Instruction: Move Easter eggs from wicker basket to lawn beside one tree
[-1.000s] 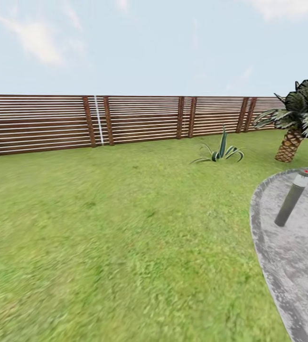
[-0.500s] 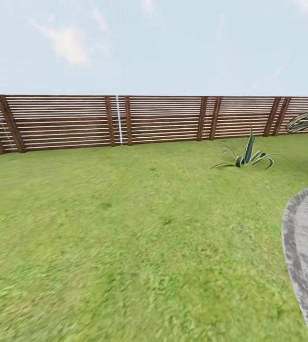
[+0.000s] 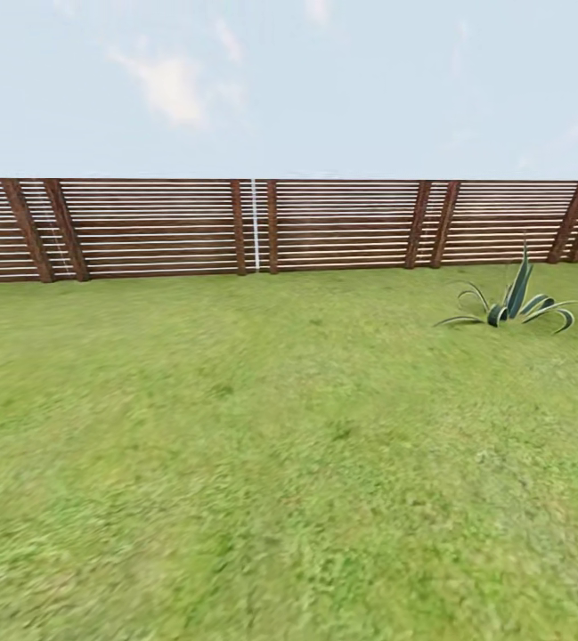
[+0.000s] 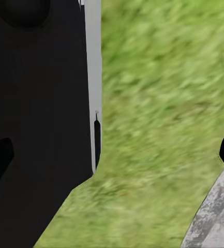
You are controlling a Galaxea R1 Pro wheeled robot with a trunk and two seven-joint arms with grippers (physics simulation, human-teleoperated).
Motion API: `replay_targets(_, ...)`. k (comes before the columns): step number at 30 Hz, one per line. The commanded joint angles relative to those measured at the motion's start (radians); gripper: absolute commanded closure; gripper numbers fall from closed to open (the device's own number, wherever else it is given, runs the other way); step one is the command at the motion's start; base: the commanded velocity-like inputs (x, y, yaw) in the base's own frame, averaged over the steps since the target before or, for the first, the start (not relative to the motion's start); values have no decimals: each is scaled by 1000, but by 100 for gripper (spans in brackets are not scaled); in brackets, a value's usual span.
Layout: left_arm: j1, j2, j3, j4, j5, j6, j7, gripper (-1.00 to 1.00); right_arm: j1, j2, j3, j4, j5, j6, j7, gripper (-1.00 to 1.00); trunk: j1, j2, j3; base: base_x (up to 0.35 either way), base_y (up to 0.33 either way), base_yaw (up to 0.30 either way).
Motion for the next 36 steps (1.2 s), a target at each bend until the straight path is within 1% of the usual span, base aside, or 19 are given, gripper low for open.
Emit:
replay_targets(1,1,0,1,-2,0,1,-1,-100,-1,0,3,2,0,0,-1,-100,1,0,-1,331,0,27)
replay_targets(36,1,0,1,-2,0,1,-1,-100,-1,0,3,2,6,0,-1,-100,1,0,-1,332,0,1)
